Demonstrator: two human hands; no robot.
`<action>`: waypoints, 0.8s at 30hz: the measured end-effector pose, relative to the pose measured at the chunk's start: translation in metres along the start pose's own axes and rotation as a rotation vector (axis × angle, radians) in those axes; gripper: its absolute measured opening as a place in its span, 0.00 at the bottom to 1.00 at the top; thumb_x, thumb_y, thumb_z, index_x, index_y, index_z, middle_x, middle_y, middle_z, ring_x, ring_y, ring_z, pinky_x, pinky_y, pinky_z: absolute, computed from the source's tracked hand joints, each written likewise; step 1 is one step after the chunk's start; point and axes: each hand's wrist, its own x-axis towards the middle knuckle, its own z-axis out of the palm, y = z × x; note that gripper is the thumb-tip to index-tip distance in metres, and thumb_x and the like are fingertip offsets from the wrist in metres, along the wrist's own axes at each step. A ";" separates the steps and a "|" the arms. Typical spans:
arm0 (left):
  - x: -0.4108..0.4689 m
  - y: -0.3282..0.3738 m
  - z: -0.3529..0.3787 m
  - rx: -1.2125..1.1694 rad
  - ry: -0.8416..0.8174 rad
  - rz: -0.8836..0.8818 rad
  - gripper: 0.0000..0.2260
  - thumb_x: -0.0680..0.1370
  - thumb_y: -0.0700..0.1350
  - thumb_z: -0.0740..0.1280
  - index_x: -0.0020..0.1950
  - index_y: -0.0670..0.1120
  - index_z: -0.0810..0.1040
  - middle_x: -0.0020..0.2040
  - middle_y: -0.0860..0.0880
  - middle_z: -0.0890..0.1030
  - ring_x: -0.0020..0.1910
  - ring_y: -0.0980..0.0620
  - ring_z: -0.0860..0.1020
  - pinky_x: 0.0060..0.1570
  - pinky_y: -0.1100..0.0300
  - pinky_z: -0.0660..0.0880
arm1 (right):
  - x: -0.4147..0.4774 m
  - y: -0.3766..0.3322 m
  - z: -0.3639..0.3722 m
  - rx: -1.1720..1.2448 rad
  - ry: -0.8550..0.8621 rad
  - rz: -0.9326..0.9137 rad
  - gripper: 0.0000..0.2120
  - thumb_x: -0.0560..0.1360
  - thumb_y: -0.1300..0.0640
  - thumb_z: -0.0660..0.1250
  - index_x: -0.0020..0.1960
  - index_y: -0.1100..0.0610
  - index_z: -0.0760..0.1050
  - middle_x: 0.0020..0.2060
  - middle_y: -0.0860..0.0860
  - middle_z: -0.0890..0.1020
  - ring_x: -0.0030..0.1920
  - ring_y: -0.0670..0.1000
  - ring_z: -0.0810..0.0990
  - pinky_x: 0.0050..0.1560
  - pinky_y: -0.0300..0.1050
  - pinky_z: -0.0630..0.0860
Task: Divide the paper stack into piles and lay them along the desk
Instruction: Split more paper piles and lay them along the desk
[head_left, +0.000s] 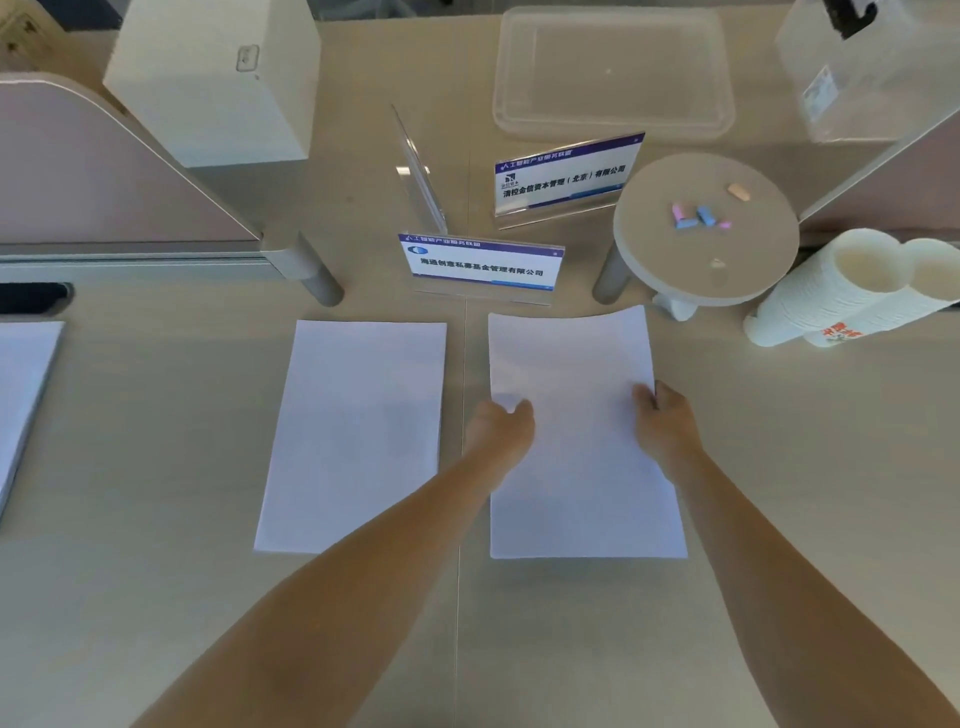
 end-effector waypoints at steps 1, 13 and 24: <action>-0.001 0.000 0.001 0.010 0.010 0.001 0.26 0.77 0.57 0.59 0.69 0.41 0.69 0.48 0.45 0.80 0.34 0.55 0.75 0.28 0.63 0.66 | 0.001 0.000 0.000 -0.013 -0.004 -0.002 0.21 0.83 0.48 0.54 0.68 0.59 0.71 0.60 0.56 0.78 0.61 0.58 0.75 0.64 0.52 0.71; -0.012 -0.007 -0.001 0.099 0.136 -0.012 0.33 0.68 0.63 0.55 0.59 0.40 0.78 0.63 0.38 0.77 0.62 0.39 0.77 0.56 0.44 0.77 | -0.008 -0.011 0.007 -0.108 0.013 0.081 0.24 0.82 0.47 0.54 0.66 0.65 0.70 0.64 0.62 0.76 0.62 0.63 0.76 0.52 0.47 0.69; -0.024 -0.012 -0.011 0.055 0.068 -0.013 0.16 0.75 0.54 0.60 0.31 0.47 0.65 0.39 0.48 0.66 0.31 0.53 0.64 0.27 0.63 0.60 | -0.029 -0.014 0.009 -0.138 0.032 0.127 0.28 0.82 0.47 0.56 0.75 0.65 0.60 0.71 0.63 0.70 0.69 0.64 0.71 0.62 0.52 0.71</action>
